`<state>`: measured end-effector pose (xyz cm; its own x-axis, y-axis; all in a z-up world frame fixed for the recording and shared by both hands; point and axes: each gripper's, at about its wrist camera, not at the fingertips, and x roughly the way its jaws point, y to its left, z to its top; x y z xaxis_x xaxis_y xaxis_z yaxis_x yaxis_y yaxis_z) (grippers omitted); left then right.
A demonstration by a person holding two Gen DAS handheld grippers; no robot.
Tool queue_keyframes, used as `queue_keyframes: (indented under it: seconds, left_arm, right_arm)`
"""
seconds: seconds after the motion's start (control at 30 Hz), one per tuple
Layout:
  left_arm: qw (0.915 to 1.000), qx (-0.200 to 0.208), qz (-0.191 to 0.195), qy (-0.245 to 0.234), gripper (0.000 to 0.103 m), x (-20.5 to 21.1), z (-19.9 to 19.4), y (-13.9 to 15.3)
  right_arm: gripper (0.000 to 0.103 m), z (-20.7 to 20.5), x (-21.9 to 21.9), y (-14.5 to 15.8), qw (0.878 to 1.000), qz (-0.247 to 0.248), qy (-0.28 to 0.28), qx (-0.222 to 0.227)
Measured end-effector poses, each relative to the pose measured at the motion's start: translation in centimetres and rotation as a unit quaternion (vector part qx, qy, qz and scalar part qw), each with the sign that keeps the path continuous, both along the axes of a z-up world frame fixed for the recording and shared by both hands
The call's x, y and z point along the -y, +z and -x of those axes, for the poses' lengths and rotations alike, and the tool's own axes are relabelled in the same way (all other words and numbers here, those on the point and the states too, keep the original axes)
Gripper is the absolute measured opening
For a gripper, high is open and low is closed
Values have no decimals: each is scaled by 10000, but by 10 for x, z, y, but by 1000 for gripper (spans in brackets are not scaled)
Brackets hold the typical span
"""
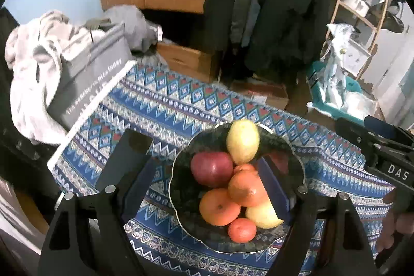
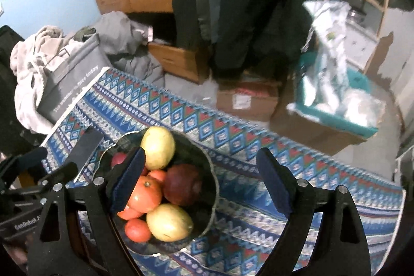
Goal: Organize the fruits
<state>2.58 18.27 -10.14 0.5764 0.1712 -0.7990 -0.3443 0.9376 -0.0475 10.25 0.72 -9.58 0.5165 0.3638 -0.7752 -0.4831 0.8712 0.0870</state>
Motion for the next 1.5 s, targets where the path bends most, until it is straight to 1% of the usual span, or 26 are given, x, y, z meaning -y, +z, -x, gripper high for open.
queue_keyframes:
  seconds: [0.07,0.13,0.23,0.4,0.47,0.6,0.67,0.73,0.87,0.97,1.07,1.27,1.5]
  left_arm:
    - [9999,95,-69,-40,84,3,2,8]
    - [9997,218,-68,-96,86,7,4,17]
    - [9992,367,-107,-144,86,12,8,30]
    - [9977,594,-162,-278,86,25,13,50]
    - [9967,704,-237,-317,89,31,15,58]
    - [9938,934,-440,-404,90,43,20,75]
    - [9928,1018,-440,-457,94,46,21,80]
    - [9920,1093,-398,-496,95,50,22,85]
    - [9904,1192,-396,-572,96,57,24,93]
    - [9891,1275,-389,-629,101,62,25,98]
    - [9872,1396,-424,-651,102,68,27,103]
    - [9848,1531,-335,-747,102,80,29,113]
    - [9806,1675,-389,-936,102,103,31,125]
  right_arm:
    - [88,5,5,10,9999,2,-34,136]
    - [88,10,10,20,9996,-25,-62,267]
    - [88,19,18,36,9987,-25,-105,493]
    - [88,29,34,63,9968,-180,-241,741]
    - [88,34,40,72,9958,-214,-281,844]
    - [89,44,55,88,9935,-211,-374,1054]
    - [89,48,63,94,9922,-239,-428,1149]
    - [89,53,73,100,9905,-271,-505,1246]
    - [89,59,90,109,9881,-355,-603,1369]
    - [89,65,102,113,9855,-353,-723,1494]
    - [89,68,113,115,9830,-312,-862,1591]
    - [89,79,139,118,9754,-158,-1176,1857]
    - [89,86,172,122,9678,-307,-1526,1977]
